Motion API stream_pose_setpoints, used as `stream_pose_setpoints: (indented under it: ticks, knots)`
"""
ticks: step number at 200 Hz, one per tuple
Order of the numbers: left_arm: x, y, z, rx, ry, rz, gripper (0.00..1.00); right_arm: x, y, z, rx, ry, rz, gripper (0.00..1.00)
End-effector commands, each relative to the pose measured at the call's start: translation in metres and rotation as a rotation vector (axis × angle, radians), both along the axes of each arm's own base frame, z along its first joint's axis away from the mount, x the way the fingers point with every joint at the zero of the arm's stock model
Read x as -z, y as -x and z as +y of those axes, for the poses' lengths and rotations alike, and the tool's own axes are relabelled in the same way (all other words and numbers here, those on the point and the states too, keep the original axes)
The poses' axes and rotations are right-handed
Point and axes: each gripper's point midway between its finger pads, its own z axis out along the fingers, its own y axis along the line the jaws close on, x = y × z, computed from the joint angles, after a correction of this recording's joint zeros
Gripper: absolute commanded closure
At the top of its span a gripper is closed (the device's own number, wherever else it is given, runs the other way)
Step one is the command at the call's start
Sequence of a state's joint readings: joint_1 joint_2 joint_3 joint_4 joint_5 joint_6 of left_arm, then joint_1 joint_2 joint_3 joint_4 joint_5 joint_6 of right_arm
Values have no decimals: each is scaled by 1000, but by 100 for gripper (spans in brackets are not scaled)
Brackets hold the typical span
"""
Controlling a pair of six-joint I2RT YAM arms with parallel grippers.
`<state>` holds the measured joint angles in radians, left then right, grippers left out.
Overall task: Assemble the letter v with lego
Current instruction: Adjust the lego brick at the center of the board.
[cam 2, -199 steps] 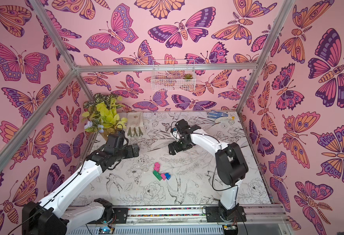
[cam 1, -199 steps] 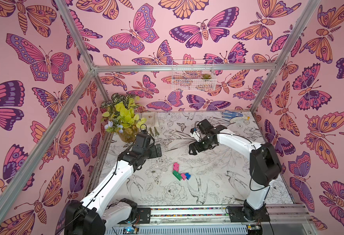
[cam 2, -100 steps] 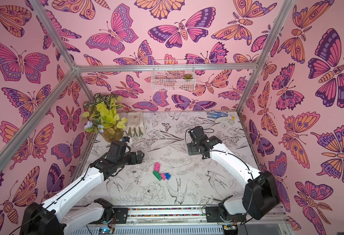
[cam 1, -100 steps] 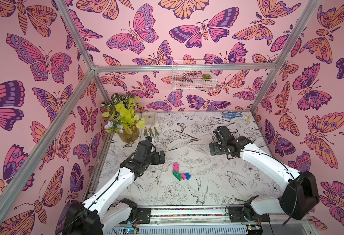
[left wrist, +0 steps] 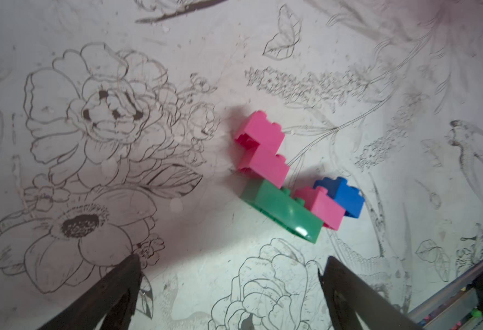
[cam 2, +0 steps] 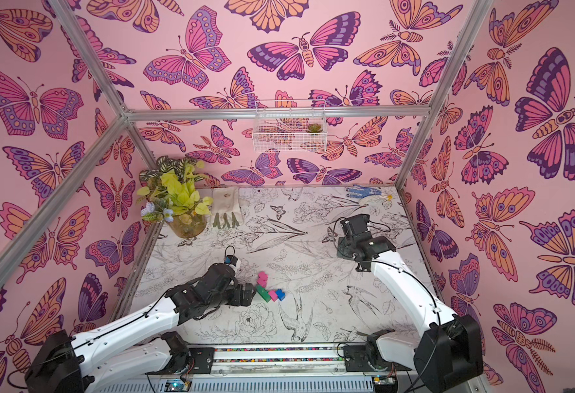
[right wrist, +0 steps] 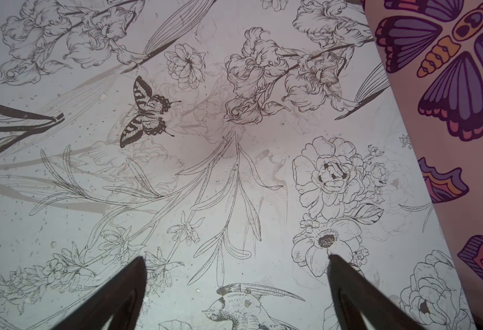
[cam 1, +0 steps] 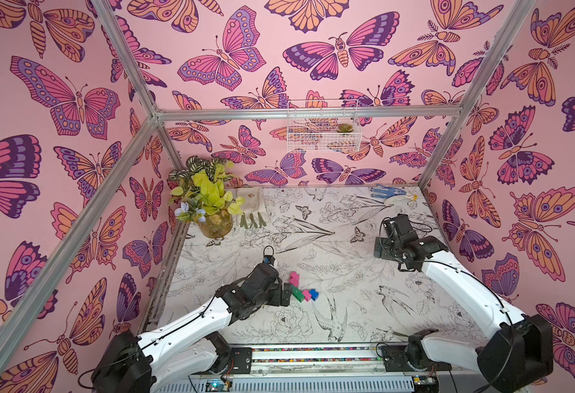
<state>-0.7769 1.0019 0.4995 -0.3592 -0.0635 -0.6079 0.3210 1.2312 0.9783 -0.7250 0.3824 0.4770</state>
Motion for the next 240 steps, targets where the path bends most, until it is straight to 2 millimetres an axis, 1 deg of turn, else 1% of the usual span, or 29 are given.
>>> stream_pose_setpoints:
  ticks: [1, 15, 39, 67, 70, 72, 74, 96, 130, 160, 196, 216, 231, 240]
  knots:
    - [17, 11, 12, -38, -52, 39, 0, -2, -1, 0, 23, -26, -1, 1]
    - [25, 13, 13, -25, -93, 56, 0, -2, -2, 1, 26, -33, -6, 1]
    - [34, 12, 8, 2, -142, 83, 0, -2, -2, 1, 25, -37, -7, 1]
    - [44, 9, -3, 39, -206, 111, 0, -3, -2, 2, 23, -42, -9, 1]
    - [42, 8, -5, 41, -204, 105, 0, -3, -2, 2, 22, -43, -12, 1]
    - [48, 9, -5, 43, -224, 122, 0, -3, -2, 2, 22, -42, -12, 1]
    - [50, 9, -5, 44, -231, 126, 0, -3, -2, 1, 24, -41, -13, 1]
    - [57, 6, -16, 56, -229, 139, 0, -1, -2, 1, 21, -37, -4, 1]
    - [56, 0, -26, 59, -207, 119, 0, 1, -2, -1, 26, -30, 2, 1]
    - [55, -7, -39, 66, -169, 104, 0, -1, -2, -4, 37, -23, -11, 1]
    - [56, -15, -64, 89, -108, 120, 0, 1, -3, -5, 36, -26, -13, 1]
    - [57, -23, -78, 93, -73, 118, 0, 7, -6, 2, 0, -51, -19, 1]
    - [55, -29, -86, 85, -49, 113, 0, 15, -9, 15, -73, -103, 5, 1]
    - [53, -33, -89, 72, -30, 103, 0, 20, -10, 19, -82, -127, 25, 1]
